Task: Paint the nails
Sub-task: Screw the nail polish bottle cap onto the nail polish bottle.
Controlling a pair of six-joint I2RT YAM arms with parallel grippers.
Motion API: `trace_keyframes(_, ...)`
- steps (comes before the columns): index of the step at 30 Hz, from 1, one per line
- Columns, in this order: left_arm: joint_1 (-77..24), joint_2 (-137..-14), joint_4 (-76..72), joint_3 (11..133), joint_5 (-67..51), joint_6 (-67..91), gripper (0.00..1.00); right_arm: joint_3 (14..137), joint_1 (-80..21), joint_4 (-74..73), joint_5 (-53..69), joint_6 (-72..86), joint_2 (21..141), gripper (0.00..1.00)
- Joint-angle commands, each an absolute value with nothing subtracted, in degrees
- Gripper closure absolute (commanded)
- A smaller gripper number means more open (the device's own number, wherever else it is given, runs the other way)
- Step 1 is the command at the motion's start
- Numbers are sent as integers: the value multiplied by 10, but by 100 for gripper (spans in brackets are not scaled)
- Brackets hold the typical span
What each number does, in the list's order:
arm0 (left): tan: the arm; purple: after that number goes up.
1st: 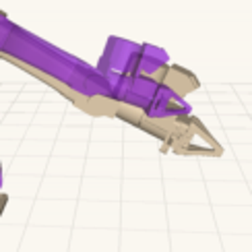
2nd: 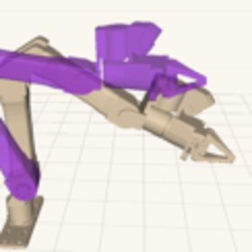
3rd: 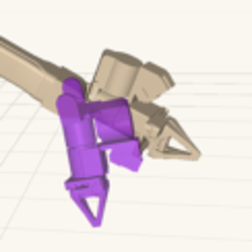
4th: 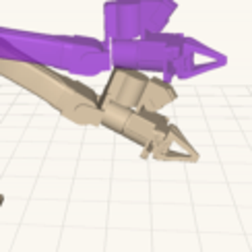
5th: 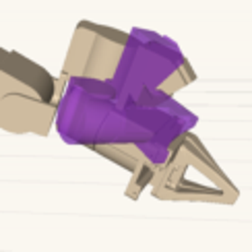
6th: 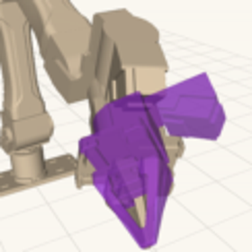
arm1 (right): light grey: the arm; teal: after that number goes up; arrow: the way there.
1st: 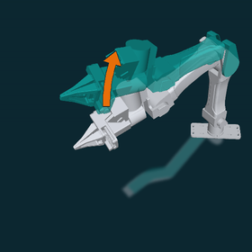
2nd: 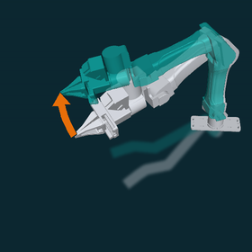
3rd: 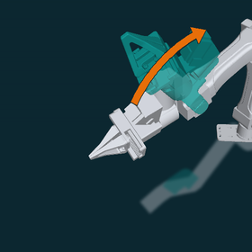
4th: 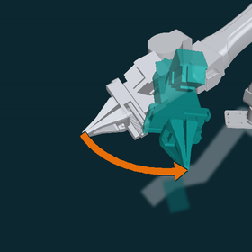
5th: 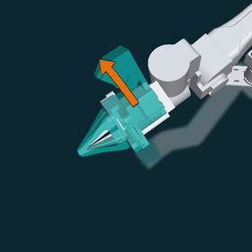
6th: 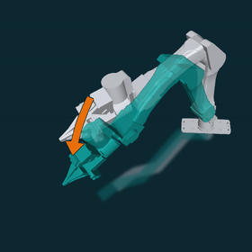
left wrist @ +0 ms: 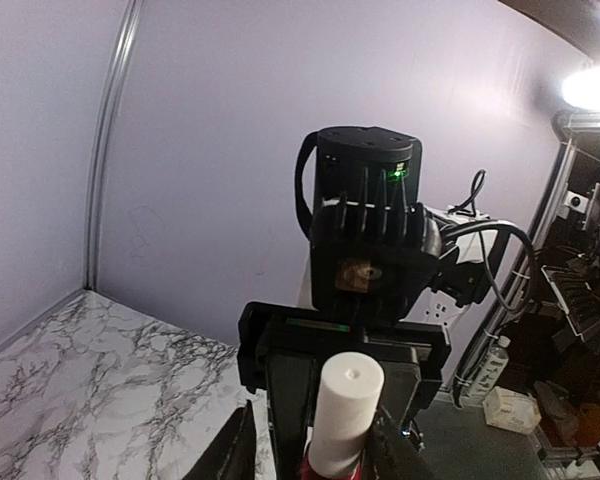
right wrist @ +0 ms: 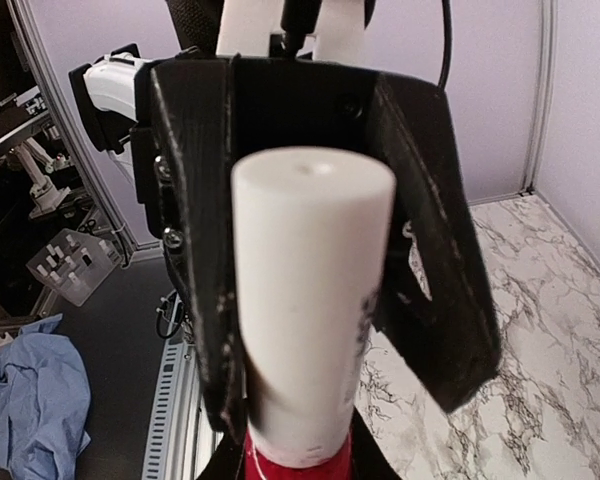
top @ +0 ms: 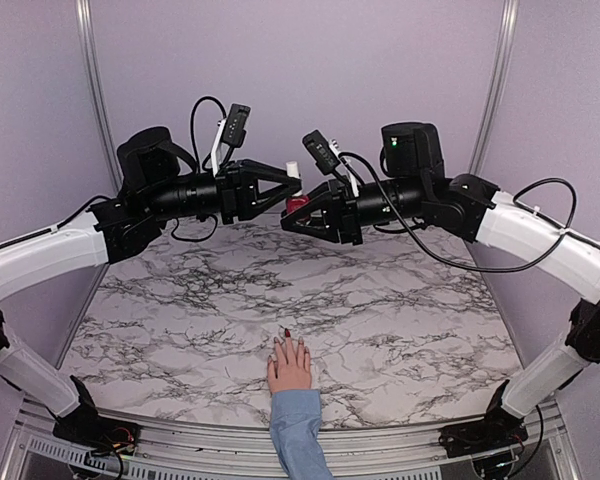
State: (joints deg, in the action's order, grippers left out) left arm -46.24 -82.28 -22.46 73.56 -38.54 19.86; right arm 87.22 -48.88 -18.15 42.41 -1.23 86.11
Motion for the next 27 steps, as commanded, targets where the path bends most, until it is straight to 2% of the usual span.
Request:
trace_keyframes(1, -454, -785, -232, 713, -262, 212, 59, 869, -501, -150, 371, -4, 831, 100)
trace_keyframes(7, -470, -779, -231, 705, -232, 208, 50, 852, -501, -155, 291, 21, 838, 100)
trace_keyframes(10, -480, -783, -231, 707, -198, 207, 42, 857, -501, -165, 244, 26, 844, 100)
trace_keyframes(20, -530, -824, -155, 742, -14, 184, 49, 854, -501, -186, 91, 50, 842, 100)
trace_keyframes(27, -547, -848, -142, 762, 24, 180, 49, 847, -502, -193, 77, 56, 849, 100)
